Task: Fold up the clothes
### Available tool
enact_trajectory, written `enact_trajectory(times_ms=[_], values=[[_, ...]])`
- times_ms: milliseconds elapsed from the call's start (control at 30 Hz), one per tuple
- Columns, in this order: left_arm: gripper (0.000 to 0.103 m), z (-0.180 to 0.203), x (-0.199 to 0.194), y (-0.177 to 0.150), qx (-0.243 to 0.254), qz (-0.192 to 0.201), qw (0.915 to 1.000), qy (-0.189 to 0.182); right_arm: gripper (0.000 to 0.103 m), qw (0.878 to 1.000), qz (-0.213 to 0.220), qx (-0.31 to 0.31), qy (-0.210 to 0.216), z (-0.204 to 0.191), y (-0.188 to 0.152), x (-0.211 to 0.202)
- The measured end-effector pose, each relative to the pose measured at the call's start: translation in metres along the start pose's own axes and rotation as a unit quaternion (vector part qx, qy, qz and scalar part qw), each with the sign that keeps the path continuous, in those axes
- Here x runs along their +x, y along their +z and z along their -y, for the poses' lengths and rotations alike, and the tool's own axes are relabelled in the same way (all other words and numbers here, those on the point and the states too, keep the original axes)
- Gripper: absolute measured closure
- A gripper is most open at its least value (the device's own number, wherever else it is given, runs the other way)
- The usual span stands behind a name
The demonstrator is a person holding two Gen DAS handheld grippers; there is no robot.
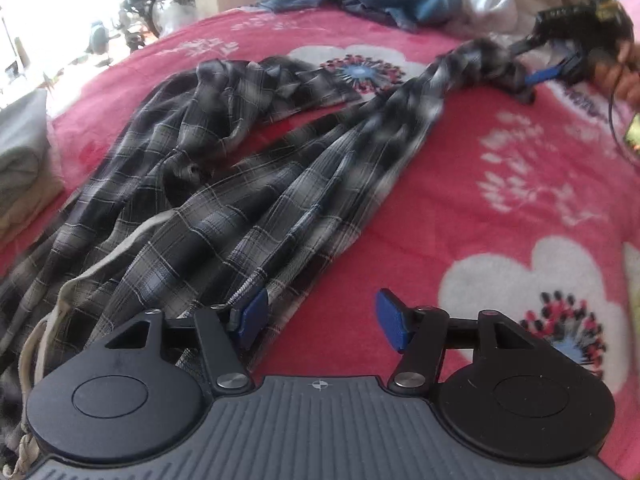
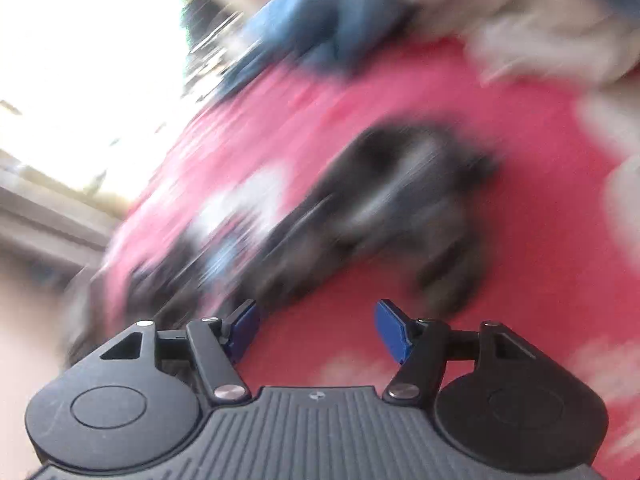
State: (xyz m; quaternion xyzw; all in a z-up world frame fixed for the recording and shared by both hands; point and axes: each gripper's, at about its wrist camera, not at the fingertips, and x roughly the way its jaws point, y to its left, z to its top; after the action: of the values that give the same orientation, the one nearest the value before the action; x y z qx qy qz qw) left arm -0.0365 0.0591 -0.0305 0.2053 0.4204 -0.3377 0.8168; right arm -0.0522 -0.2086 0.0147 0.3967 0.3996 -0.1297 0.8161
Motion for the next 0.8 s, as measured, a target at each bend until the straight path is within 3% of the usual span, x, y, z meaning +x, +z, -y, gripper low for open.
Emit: enact_trajectory(times_ms=[67, 167, 233, 300, 367, 400, 467, 567, 633, 700, 733, 800], values=[[0.044, 0.004, -0.001, -0.002, 0.008, 0.005, 0.9998, 0.019, 0.035, 0.999, 0.028, -0.022, -0.034, 0.011, 0.018, -0.005], [0.044, 0.009, 0.004, 0.001, 0.021, 0.005, 0.9992, 0.034, 0.034, 0.994, 0.020, -0.082, -0.064, 0.015, 0.028, 0.002], [0.045, 0.011, 0.012, 0.005, 0.026, 0.003, 0.9989, 0.038, 0.031, 0.989, -0.011, -0.130, -0.073, 0.013, 0.029, 0.012], [0.055, 0.011, 0.020, 0.008, 0.023, 0.002, 0.9991, 0.037, 0.034, 0.978, -0.028, -0.190, -0.088, 0.002, 0.019, 0.027], [0.064, 0.009, 0.026, 0.010, 0.007, -0.001, 0.9994, 0.035, 0.062, 0.965, -0.025, -0.233, -0.119, -0.006, 0.012, 0.040], [0.069, 0.008, 0.028, 0.010, -0.002, -0.002, 0.9994, 0.035, 0.090, 0.964, -0.027, -0.236, -0.120, -0.006, 0.014, 0.040], [0.092, 0.005, 0.031, 0.010, -0.017, -0.004, 0.9990, 0.041, 0.094, 0.961, -0.006, -0.245, -0.125, -0.012, 0.023, 0.033], [0.101, -0.001, 0.027, 0.011, -0.032, 0.004, 0.9987, 0.038, 0.096, 0.929, 0.088, -0.321, -0.160, -0.037, 0.036, 0.007], [0.103, -0.004, 0.017, 0.011, -0.039, 0.013, 0.9990, 0.019, 0.096, 0.898, 0.151, -0.371, -0.183, -0.054, 0.046, -0.013], [0.103, -0.008, 0.008, 0.010, -0.044, 0.011, 0.9989, -0.013, 0.096, 0.863, 0.188, -0.417, -0.215, -0.061, 0.050, -0.027], [0.103, -0.009, 0.004, 0.010, -0.045, 0.003, 0.9986, -0.029, 0.096, 0.844, 0.206, -0.439, -0.230, -0.065, 0.052, -0.034], [0.103, -0.007, -0.004, 0.009, -0.032, -0.026, 0.9974, -0.059, 0.094, 0.829, 0.175, -0.463, -0.260, -0.049, 0.050, -0.019]])
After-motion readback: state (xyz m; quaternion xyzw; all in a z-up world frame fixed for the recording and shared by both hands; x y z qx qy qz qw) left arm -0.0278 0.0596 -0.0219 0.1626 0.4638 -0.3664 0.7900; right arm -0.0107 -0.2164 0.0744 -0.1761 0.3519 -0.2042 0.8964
